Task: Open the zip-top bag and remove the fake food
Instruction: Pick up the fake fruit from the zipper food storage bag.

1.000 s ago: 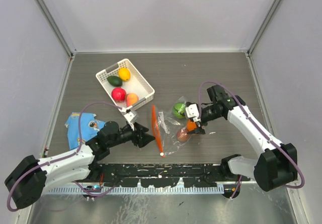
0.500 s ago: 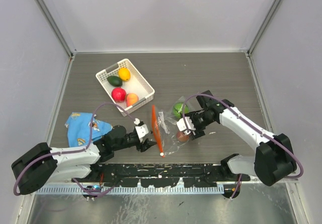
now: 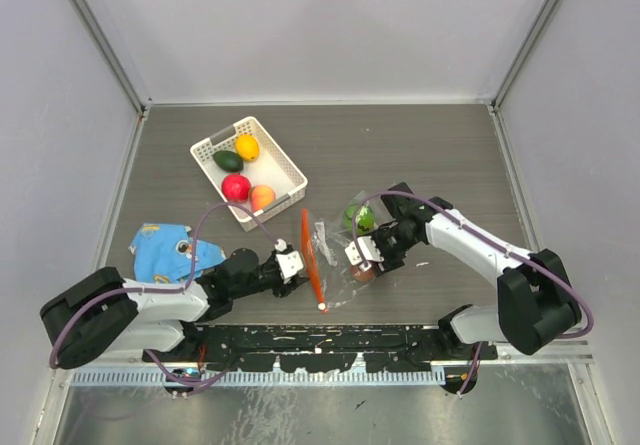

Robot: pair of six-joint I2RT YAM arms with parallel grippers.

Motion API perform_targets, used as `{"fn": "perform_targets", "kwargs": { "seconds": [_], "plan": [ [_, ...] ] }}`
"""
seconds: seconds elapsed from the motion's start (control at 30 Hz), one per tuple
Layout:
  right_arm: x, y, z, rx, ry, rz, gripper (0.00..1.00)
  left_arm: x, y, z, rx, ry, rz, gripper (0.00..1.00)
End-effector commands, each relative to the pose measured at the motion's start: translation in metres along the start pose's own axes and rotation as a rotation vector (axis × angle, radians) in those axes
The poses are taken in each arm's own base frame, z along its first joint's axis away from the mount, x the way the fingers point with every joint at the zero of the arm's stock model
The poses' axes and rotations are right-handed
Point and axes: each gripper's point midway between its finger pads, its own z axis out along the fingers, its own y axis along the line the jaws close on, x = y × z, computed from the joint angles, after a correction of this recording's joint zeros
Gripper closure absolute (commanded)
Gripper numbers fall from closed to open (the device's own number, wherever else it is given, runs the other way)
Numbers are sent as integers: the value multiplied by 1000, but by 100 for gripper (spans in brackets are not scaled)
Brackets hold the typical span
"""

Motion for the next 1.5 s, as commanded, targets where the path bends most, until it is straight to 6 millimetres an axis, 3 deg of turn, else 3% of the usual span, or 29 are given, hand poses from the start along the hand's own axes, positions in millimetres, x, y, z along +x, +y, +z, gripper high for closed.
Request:
{"fn": "perform_targets", "kwargs": {
  "seconds": [0.0, 0.27, 0.67, 0.77, 0.87, 0.93, 1.33, 1.47],
  "plan": [
    [0, -1, 4, -4, 6, -12, 47, -36, 21, 10, -82, -118, 58, 52],
    [2, 3, 12, -41, 14, -3, 56, -30, 16, 26, -47, -109, 45, 49],
    [-7, 3, 25, -110, 1, 70, 81, -36, 13, 41, -22, -162, 3, 38],
    [-8, 1, 28, -120, 7, 104, 92, -39, 10, 45, -2, -173, -8, 38],
    [-12, -2, 28, -119, -4, 132, 95, -39, 6, 48, 22, -174, -24, 38],
    [-16, -4, 27, -114, -19, 140, 91, -38, 4, 50, 29, -176, -35, 37],
    [-36, -1, 5, -70, -104, 46, 38, -27, -1, 44, 34, -183, -64, 35],
    [-42, 4, 7, -70, -142, 16, 27, -28, -3, 45, 44, -184, -66, 34]
  ]
}}
